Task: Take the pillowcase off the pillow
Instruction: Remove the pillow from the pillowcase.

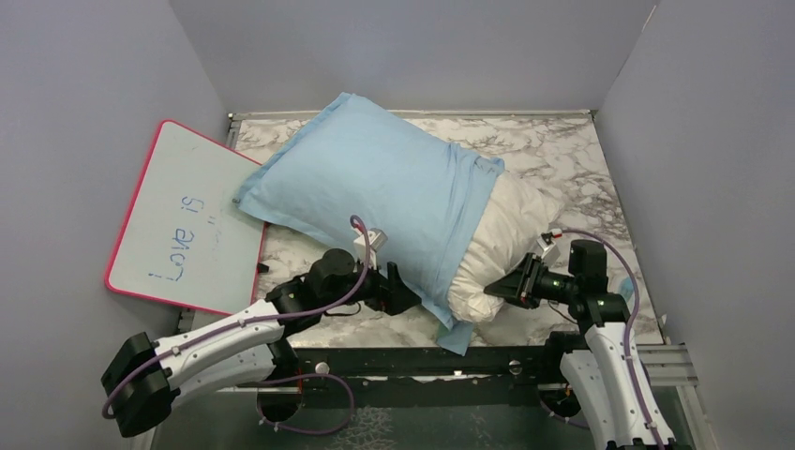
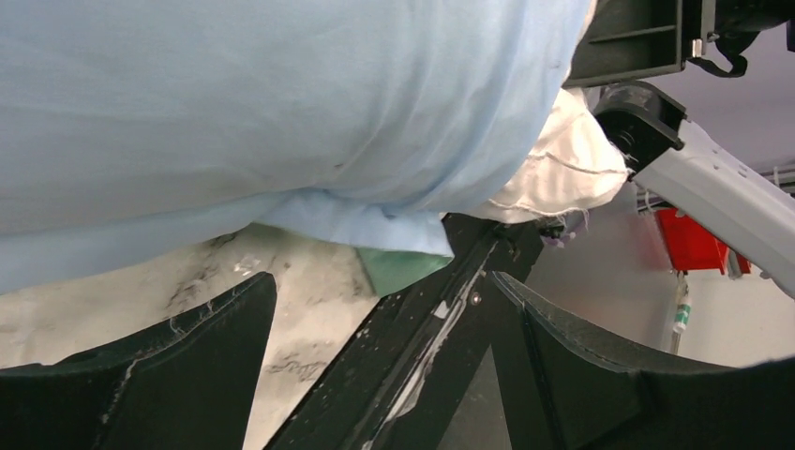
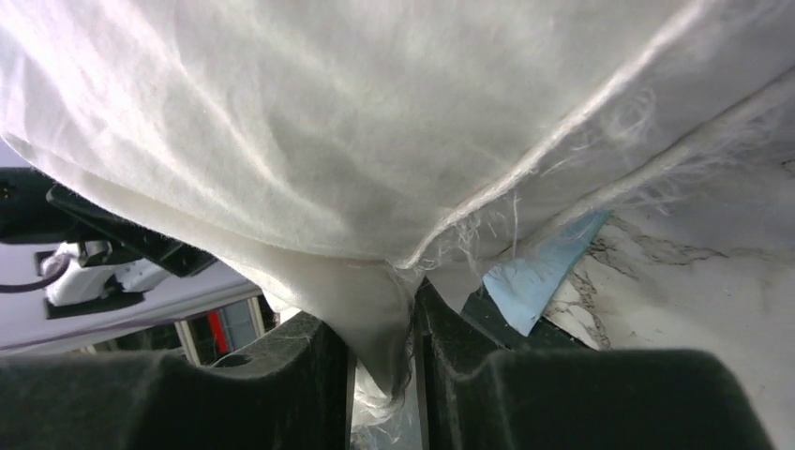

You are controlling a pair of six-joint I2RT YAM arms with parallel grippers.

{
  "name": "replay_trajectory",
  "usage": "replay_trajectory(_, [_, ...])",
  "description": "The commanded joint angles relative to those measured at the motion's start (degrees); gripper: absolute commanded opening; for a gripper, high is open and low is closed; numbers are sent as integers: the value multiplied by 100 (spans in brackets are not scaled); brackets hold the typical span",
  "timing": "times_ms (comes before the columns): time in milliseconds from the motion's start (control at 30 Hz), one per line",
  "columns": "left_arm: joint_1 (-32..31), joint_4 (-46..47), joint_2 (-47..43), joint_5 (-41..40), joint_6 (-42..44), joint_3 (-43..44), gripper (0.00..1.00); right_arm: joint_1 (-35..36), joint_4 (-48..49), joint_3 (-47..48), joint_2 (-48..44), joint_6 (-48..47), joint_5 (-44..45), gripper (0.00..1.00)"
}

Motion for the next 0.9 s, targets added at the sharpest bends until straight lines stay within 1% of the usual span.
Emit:
replay_trajectory(0, [-632,1024,424,-521,-383,-71,83,5,349,42,-16,208,473,26])
replay_trajectory(67, [-957,1146,643,-887,-441,-45,83,5,384,44,-18,264,554,24])
replay_trajectory(100, [-1072,1210,771,-1003,-483,-30,84,5,391,52,2,283,577,21])
replay_trajectory(200, [-1387,1442,1171,-1205,-584,-15,84,5,390,112,83,276,745,19])
replay_trajectory(267, [-1603,1444,1386,-1518,-644,-17,84,5,367,163,134,275,923,14])
replay_trajectory(333, [-1729,1553,1572,-1771,-828,-57,84,5,294,227,185,271,1023,13])
replay_trajectory(467, [-1866,2350,2031,-2048,-1061,-111,84,5,343,224,135,362,921,13])
replay_trajectory(567, [-1893,2824,2543,-2114,-1023,107,83,5,281,245,40,391,983,13])
replay_trajectory(600, [-1894,2908,2711,-2114,-1016,217,80,5,261,256,28,415,1043,13])
replay_trajectory(667, [-1896,3029,2993,-2037,-949,376,69,5,197,315,61,406,1184,13])
replay_trajectory(700, [-1891,3033,3078,-2005,-899,438,63,5,152,373,100,399,1246,12])
replay_trajectory(733, [-1902,3034,3116,-2008,-872,455,54,5,93,431,152,382,1318,12])
replay_trajectory(800, [-1899,3035,3062,-2125,-899,340,43,5,-11,572,259,333,1448,11])
replay_trajectory(867, [-1894,3034,2919,-2306,-929,130,28,5,-44,666,344,290,1572,11])
